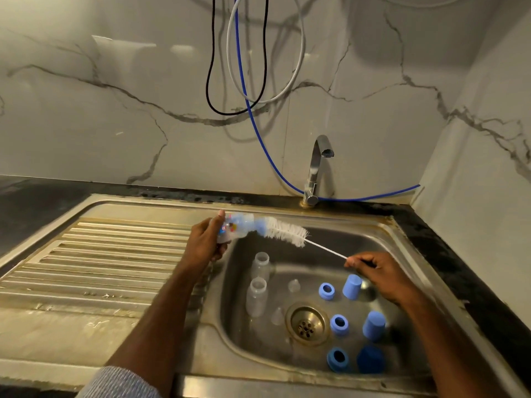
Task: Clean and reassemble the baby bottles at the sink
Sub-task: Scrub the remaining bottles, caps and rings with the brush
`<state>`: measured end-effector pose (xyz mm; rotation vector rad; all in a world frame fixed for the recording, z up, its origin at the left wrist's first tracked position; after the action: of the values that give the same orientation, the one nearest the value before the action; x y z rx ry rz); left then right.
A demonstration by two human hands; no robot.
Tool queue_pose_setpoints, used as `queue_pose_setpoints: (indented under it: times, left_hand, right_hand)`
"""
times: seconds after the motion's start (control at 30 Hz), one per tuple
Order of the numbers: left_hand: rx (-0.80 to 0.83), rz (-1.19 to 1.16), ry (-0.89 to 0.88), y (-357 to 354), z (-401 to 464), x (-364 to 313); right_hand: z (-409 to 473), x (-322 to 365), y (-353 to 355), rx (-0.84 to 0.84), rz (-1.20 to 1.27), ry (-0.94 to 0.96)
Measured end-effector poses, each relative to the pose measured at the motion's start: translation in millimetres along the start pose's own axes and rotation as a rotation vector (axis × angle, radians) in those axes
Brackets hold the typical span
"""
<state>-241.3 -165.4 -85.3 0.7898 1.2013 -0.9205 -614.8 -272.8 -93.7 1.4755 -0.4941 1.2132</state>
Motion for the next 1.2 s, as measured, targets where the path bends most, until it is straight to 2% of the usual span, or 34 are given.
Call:
queue_pose_setpoints:
  times: [0.17, 0.33, 0.43, 0.5, 0.6, 0.77, 0.9, 1.03, 1.2]
  left_hand:
    - [-0.016, 0.078, 0.036, -11.3, -3.4, 7.1]
    - [0.091, -0.085, -0.096, -8.9, -0.4, -9.3]
    - [0.120, 0.011, -0.122, -11.0, -2.7, -13.2]
    - [0.061, 0.043, -0.080, -8.7, -4.6, -10.9]
    - [-0.067, -0.044, 0.032, 11.6, -0.4, 0.9]
    - [-0.030, -0.035, 0.088, 5.1, 0.0, 11.1]
    - [-0.164, -0.074, 0.160, 23.2, 2.3, 12.9]
    - [-0.153, -0.054, 0.158, 13.5, -2.8, 12.0]
    - [-0.289, -0.066, 0.210, 31.5, -2.2, 12.2]
  right_hand:
    - [1.5, -3.2, 0.6, -0.006, 0.016, -0.008]
    - [1.2, -9.2, 0.2, 0.018, 0.009, -0.022]
    - [1.7, -11.8, -4.1, 0.025, 0.003, -0.041]
    - [1.0, -8.8, -4.8, 0.033, -0.001, -0.032]
    - [0.1, -8.2, 13.4, -0.048, 0.050, -0.029]
    - [1.6, 0.1, -9.0, -0.013, 0.045, -0.004]
    - [1.6, -7.7, 11.9, -0.071, 0.085, -0.031]
    - [2.6, -3.3, -15.2, 0.024, 0.023, -0.001]
    - [4.6, -9.3, 3.2, -0.038, 0.116, -0.016]
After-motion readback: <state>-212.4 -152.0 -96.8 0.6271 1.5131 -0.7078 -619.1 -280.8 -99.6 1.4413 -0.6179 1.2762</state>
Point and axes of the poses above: each hand's wrist, its own z-axis towards the middle knuckle, its own y-axis out of the back of the hand, x = y × z, the point moved 10 cm from there along z, towards the middle knuckle, and after that the axes turned 2 degrees about x, right-handed, at the moved point
